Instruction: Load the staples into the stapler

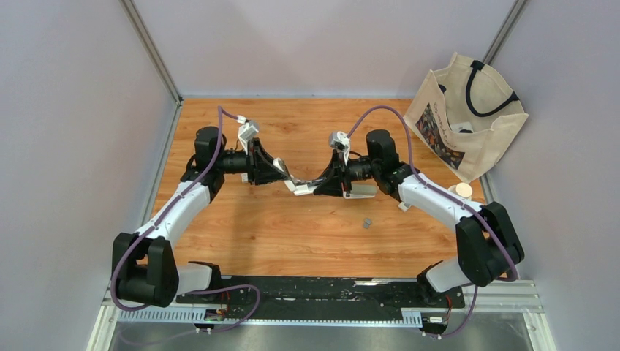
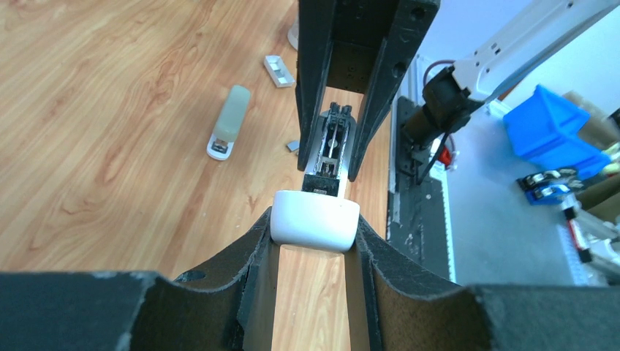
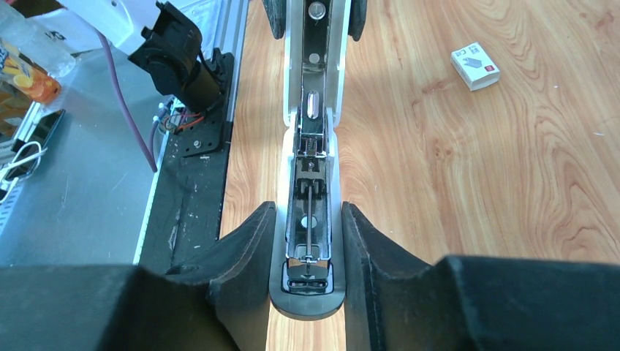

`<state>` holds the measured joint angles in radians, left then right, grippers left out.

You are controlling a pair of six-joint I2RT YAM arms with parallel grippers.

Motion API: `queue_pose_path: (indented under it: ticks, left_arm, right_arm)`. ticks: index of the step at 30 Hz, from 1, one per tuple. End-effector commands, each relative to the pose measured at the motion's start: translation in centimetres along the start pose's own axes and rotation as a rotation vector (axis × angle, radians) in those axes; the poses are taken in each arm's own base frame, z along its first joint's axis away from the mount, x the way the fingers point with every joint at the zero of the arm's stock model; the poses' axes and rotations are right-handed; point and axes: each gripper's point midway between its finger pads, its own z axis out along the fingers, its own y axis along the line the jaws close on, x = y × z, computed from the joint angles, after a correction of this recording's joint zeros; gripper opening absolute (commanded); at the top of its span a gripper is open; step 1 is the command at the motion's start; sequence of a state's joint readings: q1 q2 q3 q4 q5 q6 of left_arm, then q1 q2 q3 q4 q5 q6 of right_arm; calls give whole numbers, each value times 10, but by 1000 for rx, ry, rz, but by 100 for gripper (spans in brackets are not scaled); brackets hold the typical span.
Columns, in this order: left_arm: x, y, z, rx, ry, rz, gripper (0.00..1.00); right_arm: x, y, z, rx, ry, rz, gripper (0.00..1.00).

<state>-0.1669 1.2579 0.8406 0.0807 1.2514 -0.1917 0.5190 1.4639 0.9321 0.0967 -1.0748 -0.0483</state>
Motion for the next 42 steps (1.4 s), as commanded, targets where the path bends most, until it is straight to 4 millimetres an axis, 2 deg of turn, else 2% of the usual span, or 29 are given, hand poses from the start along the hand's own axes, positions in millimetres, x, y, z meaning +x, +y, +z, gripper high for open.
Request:
queue_pose_path:
  ticks: [1, 10, 17, 19, 22, 24, 31, 42]
  left_arm:
    - [-51, 23, -23, -128, -199, 106, 0]
    - [-57, 18, -26, -137, -267, 139, 0]
    - [-50, 22, -25, -133, -269, 111, 0]
    - [-47, 22, -24, -117, -255, 107, 5]
    - [-47, 21, -23, -105, -248, 114, 25]
    - [-46, 18, -20, -92, -240, 128, 33]
    - [-48, 6, -5, -37, -213, 147, 41]
    - [-48, 7, -1, -21, -196, 146, 52]
  right_arm:
    - [-20, 17, -13, -25, -59, 3, 0]
    - [-21, 18, -14, -15, -81, 0, 0]
    - [-28, 20, -15, -10, -107, 0, 0]
    - [-30, 19, -16, -3, -110, 3, 0]
    - [-32, 18, -16, 8, -100, 5, 0]
    - [-30, 19, -14, 16, -82, -2, 0]
    - [-19, 21, 2, 14, -15, -38, 0]
    - [-17, 19, 2, 23, -1, -38, 0]
